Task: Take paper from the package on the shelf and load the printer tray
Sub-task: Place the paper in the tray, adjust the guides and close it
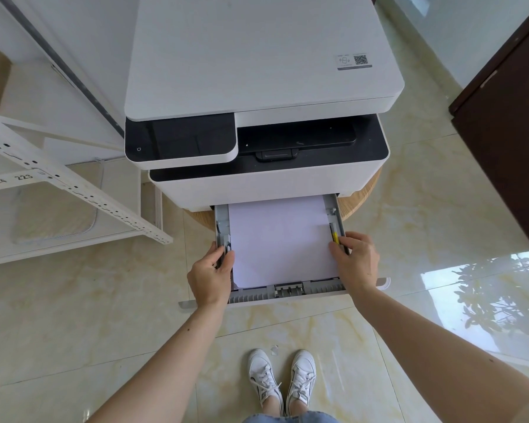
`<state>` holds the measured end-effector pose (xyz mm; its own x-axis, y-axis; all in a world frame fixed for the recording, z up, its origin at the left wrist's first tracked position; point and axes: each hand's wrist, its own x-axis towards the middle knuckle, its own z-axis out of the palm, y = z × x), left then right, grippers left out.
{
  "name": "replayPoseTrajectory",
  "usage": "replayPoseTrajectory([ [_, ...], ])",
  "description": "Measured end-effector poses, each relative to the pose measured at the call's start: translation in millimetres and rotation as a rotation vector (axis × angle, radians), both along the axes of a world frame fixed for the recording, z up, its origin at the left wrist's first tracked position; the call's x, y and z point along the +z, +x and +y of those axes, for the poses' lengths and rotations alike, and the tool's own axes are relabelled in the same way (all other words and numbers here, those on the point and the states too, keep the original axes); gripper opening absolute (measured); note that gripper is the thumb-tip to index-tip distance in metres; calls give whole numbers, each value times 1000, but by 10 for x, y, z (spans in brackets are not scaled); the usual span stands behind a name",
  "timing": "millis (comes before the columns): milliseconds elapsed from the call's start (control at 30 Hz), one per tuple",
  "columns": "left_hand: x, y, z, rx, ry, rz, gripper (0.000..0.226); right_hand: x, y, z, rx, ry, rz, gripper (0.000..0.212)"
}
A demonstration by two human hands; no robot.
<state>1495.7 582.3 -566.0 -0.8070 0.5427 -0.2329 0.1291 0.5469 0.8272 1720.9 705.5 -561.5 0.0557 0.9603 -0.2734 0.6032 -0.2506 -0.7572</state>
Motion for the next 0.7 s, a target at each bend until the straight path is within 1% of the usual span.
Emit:
replayPoseTrajectory([
  [267, 10, -8, -7, -2, -13, -30, 35, 8, 16, 8, 33, 7, -43, 14],
  [467, 77, -22, -18, -91, -53, -25, 40, 36, 21, 5, 80, 28, -108, 20],
  [500, 100, -13, -25, -112, -57, -9, 38, 44, 23, 3, 97, 27, -121, 23],
  [567, 158, 10, -55, -182, -41, 32, 22, 64, 31, -2, 152, 14, -145, 31],
  [600, 187, 14, -71, -227, -48, 45, 19, 75, 44, -6, 190, 5, -158, 35],
  [633, 207, 10, -85, -278, -74, 52, 26, 85, 65, -9, 231, -1, -172, 40],
  [700, 226, -34, -120, -371, -143, 39, 52, 107, 134, -3, 324, -13, -213, 50],
])
